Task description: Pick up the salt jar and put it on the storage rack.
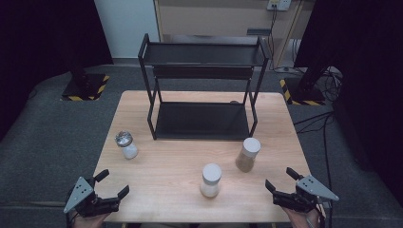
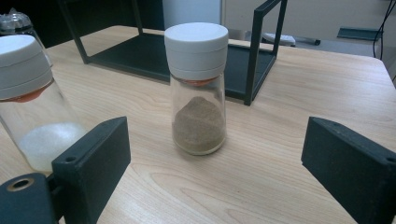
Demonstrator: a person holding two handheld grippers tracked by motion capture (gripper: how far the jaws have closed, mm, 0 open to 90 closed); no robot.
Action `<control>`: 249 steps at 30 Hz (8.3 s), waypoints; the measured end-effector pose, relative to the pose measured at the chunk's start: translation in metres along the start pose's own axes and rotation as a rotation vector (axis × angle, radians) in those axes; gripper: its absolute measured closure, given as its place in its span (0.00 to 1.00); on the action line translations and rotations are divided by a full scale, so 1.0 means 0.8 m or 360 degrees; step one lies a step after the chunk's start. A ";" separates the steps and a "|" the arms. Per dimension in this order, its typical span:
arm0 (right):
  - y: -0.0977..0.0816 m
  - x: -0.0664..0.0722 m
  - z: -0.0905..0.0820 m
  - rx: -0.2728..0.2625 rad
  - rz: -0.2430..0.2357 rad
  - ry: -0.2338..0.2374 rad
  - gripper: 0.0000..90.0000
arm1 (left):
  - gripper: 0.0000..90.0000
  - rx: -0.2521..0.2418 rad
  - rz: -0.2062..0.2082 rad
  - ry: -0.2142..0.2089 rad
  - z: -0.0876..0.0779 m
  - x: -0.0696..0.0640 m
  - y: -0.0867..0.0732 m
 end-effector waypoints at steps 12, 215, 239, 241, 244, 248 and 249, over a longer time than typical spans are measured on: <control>-0.001 -0.002 0.002 0.0004 0.0011 0.0008 0.09 | 0.01 -0.0003 0.0010 0.0014 0.001 -0.002 0.001; -0.002 -0.003 0.004 0.0026 -0.0022 0.0062 0.09 | 0.37 0.0334 0.0080 0.0123 0.337 -0.063 0.177; -0.003 -0.006 0.004 0.0017 -0.0003 0.0075 0.10 | 0.37 0.0427 0.0053 0.0269 0.384 -0.078 0.154; -0.003 -0.006 0.004 0.0016 -0.0002 0.0075 0.10 | 0.37 0.0432 0.0059 0.0266 0.385 -0.078 0.153; -0.003 -0.006 0.004 0.0017 -0.0002 0.0076 0.10 | 0.37 0.0432 0.0045 0.0264 0.386 -0.078 0.151; -0.003 -0.006 0.004 0.0017 -0.0002 0.0077 0.10 | 0.37 0.0424 0.0036 0.0263 0.387 -0.079 0.146; -0.003 -0.006 0.004 0.0016 -0.0002 0.0077 0.10 | 0.37 0.0421 0.0037 0.0262 0.387 -0.079 0.146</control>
Point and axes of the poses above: each handheld gripper's, and its own axes: z roughly forward along the jaws, y roughly out of its top, x roughly to its left, the point moved 4 cm from there along z, roughly forward along the jaws, and after that the axes turned 13 degrees about y, right-handed, at the moved point
